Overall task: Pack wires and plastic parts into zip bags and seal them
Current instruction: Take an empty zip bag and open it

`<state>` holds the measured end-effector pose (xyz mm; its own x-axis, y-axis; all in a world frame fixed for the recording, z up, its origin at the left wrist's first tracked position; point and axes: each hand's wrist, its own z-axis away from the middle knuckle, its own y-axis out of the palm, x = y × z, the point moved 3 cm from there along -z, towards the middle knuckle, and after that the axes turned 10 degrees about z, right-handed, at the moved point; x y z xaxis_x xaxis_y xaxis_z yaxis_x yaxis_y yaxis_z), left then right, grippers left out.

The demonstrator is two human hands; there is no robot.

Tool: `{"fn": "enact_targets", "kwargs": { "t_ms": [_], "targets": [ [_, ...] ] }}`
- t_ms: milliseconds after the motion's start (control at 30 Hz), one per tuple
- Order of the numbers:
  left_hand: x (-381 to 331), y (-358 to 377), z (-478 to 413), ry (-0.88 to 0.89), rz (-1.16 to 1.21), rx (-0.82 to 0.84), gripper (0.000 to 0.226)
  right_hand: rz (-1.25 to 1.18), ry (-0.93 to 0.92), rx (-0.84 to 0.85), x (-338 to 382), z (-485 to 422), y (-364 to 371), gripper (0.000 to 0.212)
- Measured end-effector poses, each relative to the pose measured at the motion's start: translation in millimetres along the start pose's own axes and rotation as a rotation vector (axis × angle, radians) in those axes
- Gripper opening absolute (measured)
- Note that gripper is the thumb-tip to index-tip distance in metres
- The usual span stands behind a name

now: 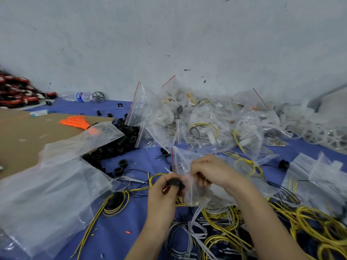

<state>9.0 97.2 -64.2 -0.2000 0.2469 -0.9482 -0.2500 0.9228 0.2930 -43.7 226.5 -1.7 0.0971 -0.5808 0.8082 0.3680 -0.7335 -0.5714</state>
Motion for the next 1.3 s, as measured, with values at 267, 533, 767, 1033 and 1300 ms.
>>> {"fn": "enact_targets", "kwargs": {
  "t_ms": [267,533,767,1033,1300],
  "targets": [
    [-7,-8,0,0.254,-0.73,-0.012,0.019,0.052,-0.072,0.127,7,13,-11,0.032],
    [-15,-4,7,0.388,-0.53,-0.204,0.053,0.079,-0.13,0.244,17,8,22,0.028],
    [-11,-6,3,0.346,-0.664,-0.104,0.047,0.119,-0.101,0.185,15,9,16,0.025],
    [7,-10,-6,0.148,-0.539,-0.001,0.024,-0.015,-0.071,0.157,9,10,3,0.024],
    [14,-7,-5,0.136,-0.334,-0.09,0.025,0.157,0.444,-0.701,-96,-26,-162,0.034]
  ]
}}
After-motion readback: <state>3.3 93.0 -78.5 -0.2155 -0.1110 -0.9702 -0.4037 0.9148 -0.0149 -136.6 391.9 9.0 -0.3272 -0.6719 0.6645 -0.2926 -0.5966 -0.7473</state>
